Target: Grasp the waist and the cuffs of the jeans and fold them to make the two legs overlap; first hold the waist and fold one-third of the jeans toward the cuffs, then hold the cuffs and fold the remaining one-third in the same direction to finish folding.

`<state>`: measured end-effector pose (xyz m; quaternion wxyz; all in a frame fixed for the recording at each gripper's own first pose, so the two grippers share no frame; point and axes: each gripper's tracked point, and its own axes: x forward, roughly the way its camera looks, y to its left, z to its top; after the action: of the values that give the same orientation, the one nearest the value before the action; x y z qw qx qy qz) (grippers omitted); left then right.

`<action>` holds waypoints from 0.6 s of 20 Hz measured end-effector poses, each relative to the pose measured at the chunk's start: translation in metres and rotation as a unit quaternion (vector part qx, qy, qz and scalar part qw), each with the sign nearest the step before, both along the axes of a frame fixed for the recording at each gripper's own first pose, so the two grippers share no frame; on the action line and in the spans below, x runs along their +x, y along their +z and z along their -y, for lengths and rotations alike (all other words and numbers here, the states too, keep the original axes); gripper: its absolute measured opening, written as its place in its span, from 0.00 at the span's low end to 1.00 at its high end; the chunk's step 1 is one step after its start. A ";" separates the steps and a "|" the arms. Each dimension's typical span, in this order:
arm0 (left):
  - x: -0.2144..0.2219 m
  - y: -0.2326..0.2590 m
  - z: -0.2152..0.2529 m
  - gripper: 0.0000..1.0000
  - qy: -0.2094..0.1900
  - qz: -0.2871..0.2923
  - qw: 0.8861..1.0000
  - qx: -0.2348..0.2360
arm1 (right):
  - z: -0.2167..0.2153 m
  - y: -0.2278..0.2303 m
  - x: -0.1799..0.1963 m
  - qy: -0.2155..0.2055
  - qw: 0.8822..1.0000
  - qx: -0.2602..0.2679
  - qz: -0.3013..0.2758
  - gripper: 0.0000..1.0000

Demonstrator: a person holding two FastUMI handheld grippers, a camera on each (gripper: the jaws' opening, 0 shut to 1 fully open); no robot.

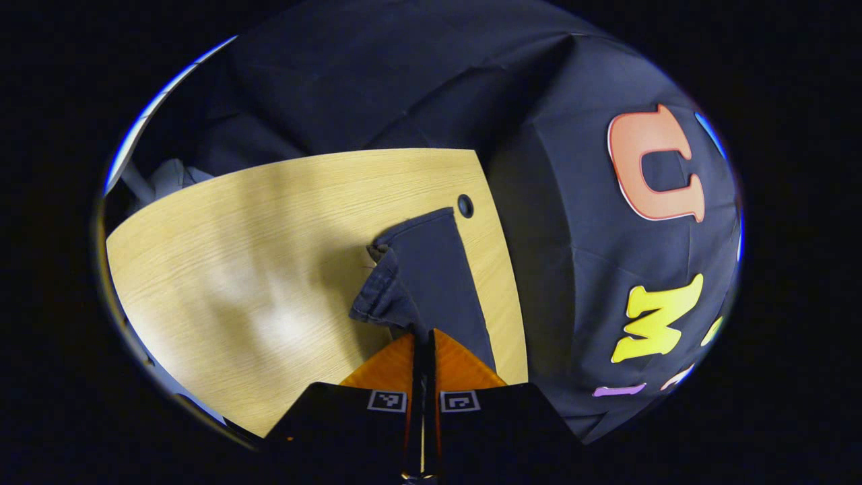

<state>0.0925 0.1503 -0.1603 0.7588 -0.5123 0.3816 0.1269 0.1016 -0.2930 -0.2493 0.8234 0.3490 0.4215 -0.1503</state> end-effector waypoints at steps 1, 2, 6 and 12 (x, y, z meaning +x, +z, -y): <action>0.013 0.005 0.000 0.05 -0.004 0.003 1.000 0.002 | -0.001 0.001 0.011 0.007 1.000 -0.002 0.002 0.07; 0.026 0.005 -0.002 0.04 -0.007 0.005 1.000 0.002 | -0.004 0.001 0.021 0.014 1.000 -0.004 0.002 0.04; 0.076 -0.009 0.002 0.04 -0.019 -0.004 1.000 -0.011 | -0.005 -0.018 0.058 0.030 1.000 -0.008 -0.003 0.04; 0.143 -0.069 0.007 0.04 -0.039 -0.028 0.999 -0.006 | -0.004 -0.071 0.115 0.033 0.999 -0.004 -0.003 0.08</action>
<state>0.2352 0.1438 -0.2290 0.7488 -0.4981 0.4233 0.1096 0.2162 -0.2886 -0.3202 0.8282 0.3310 0.4346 -0.1256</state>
